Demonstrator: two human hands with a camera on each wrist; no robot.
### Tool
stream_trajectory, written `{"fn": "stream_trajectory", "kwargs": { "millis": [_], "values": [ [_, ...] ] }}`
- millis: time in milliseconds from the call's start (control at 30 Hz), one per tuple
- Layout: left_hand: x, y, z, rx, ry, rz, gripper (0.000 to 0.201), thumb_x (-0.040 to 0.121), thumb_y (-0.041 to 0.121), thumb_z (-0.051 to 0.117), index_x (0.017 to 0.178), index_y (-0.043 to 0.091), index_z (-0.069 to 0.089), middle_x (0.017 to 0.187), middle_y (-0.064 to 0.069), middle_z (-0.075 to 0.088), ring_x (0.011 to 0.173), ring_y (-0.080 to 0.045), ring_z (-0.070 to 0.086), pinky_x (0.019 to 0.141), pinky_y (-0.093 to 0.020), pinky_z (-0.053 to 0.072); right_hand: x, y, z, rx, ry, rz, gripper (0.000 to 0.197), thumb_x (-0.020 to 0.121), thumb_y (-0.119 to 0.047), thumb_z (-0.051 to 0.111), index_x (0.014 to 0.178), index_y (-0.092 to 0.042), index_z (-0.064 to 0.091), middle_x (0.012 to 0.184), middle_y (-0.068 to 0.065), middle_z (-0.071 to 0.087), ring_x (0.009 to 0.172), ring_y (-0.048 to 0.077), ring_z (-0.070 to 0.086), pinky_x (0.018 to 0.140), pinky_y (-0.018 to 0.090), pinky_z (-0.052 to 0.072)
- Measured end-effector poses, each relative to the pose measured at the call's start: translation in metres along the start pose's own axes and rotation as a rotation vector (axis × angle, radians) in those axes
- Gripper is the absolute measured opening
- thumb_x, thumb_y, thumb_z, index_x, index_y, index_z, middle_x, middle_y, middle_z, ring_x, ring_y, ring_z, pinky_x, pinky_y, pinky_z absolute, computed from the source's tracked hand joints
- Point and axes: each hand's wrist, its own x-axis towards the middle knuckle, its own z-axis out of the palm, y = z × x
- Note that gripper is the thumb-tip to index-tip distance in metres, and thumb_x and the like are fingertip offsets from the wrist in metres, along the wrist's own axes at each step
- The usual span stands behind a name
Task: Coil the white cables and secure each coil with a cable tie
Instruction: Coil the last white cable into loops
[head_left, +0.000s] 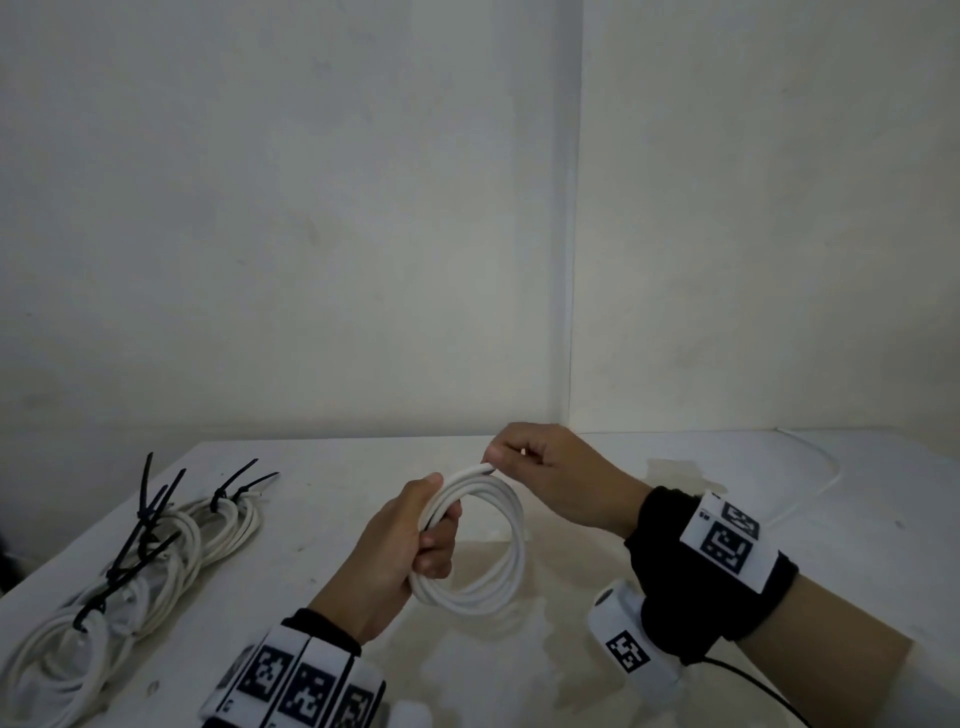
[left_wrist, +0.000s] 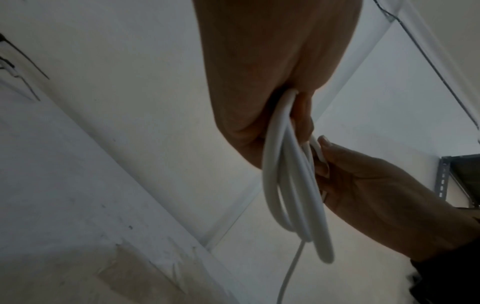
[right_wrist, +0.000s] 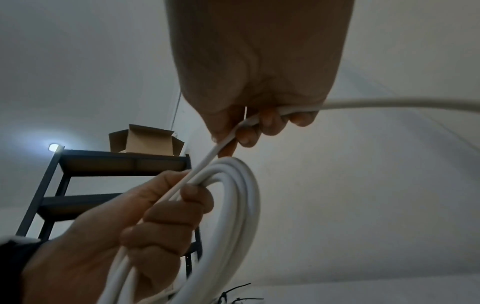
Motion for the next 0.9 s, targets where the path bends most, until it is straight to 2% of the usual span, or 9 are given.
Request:
{"fn": "stream_trajectory", "kwargs": {
  "millis": [133, 200, 333, 433, 533, 600, 667, 767, 900],
  "values": [
    [0.001, -0.001, 0.004, -0.001, 0.007, 0.001, 0.042, 0.099, 0.033, 0.031, 0.072, 0.006, 0.049, 0.046, 0.003, 0.026, 0.035, -0.008, 0.022, 0.04, -0.019, 0.025, 0.007, 0.002, -0.001, -0.258, 0.032, -0.102, 0.019, 0.091, -0.021, 0.056, 0.084, -0.008, 0.068, 0.068, -0.021, 0.05, 0.063, -0.005, 0.048, 0.069, 0.011, 0.027],
    [0.001, -0.001, 0.004, -0.008, 0.003, 0.0, 0.043, 0.099, 0.033, 0.03, 0.072, 0.006, 0.049, 0.046, 0.003, 0.026, 0.035, -0.008, 0.023, 0.04, -0.019, 0.025, 0.007, 0.001, -0.003, -0.266, 0.023, -0.116, 0.019, 0.091, -0.021, 0.057, 0.085, -0.008, 0.069, 0.069, -0.02, 0.05, 0.063, -0.004, 0.048, 0.068, 0.011, 0.027],
    [0.002, 0.001, 0.002, -0.065, -0.015, -0.001, 0.041, 0.098, 0.03, 0.03, 0.073, 0.005, 0.05, 0.045, 0.004, 0.027, 0.034, -0.007, 0.023, 0.039, -0.019, 0.027, 0.005, -0.002, -0.002, -0.156, -0.012, -0.067, 0.023, 0.094, -0.022, 0.052, 0.091, -0.005, 0.067, 0.084, -0.001, 0.06, 0.063, -0.005, 0.05, 0.064, 0.007, 0.035],
    [0.002, 0.003, 0.001, -0.13, -0.05, 0.007, 0.038, 0.098, 0.027, 0.031, 0.074, 0.004, 0.049, 0.046, 0.004, 0.027, 0.034, -0.006, 0.023, 0.038, -0.018, 0.027, 0.001, 0.0, 0.002, -0.035, -0.141, 0.077, 0.044, 0.098, -0.037, 0.037, 0.09, -0.005, 0.065, 0.087, 0.012, 0.065, 0.066, 0.001, 0.051, 0.071, 0.018, 0.039],
    [0.003, 0.003, 0.002, -0.142, -0.056, 0.034, 0.033, 0.098, 0.022, 0.032, 0.075, 0.005, 0.048, 0.047, 0.005, 0.029, 0.035, -0.005, 0.024, 0.039, -0.017, 0.027, -0.004, -0.001, 0.002, 0.08, -0.25, 0.181, 0.042, 0.099, -0.04, 0.032, 0.088, -0.013, 0.062, 0.074, 0.003, 0.065, 0.053, -0.004, 0.049, 0.061, 0.01, 0.034],
    [0.003, 0.003, 0.003, -0.128, -0.037, 0.045, 0.034, 0.098, 0.024, 0.032, 0.074, 0.005, 0.048, 0.047, 0.006, 0.028, 0.036, -0.005, 0.024, 0.039, -0.017, 0.027, -0.004, -0.002, 0.002, 0.121, -0.219, 0.159, 0.038, 0.098, -0.038, 0.035, 0.077, -0.017, 0.058, 0.061, -0.001, 0.059, 0.053, 0.005, 0.048, 0.063, 0.018, 0.036],
    [0.003, 0.004, 0.004, -0.056, -0.017, 0.071, 0.04, 0.097, 0.035, 0.031, 0.072, 0.007, 0.046, 0.047, 0.006, 0.027, 0.037, -0.005, 0.023, 0.039, -0.017, 0.027, -0.002, -0.001, 0.003, 0.106, -0.191, 0.134, 0.038, 0.098, -0.038, 0.035, 0.072, -0.019, 0.056, 0.055, -0.003, 0.055, 0.054, 0.01, 0.046, 0.065, 0.025, 0.038],
    [0.002, 0.006, 0.007, 0.116, -0.014, 0.128, 0.043, 0.086, 0.049, 0.036, 0.069, 0.01, 0.043, 0.049, 0.008, 0.025, 0.041, -0.007, 0.022, 0.042, -0.018, 0.026, 0.0, 0.002, 0.005, 0.062, -0.157, 0.098, 0.036, 0.098, -0.037, 0.037, 0.069, -0.022, 0.054, 0.05, -0.007, 0.053, 0.048, 0.004, 0.044, 0.059, 0.021, 0.037],
    [-0.001, 0.006, 0.009, 0.209, -0.026, 0.129, 0.032, 0.095, 0.029, 0.041, 0.069, 0.011, 0.039, 0.05, 0.009, 0.029, 0.043, -0.007, 0.025, 0.045, -0.018, 0.028, 0.0, 0.006, 0.005, 0.041, -0.113, 0.08, 0.035, 0.097, -0.035, 0.039, 0.067, -0.023, 0.052, 0.05, -0.007, 0.052, 0.046, 0.003, 0.044, 0.057, 0.02, 0.037]
  ]
}}
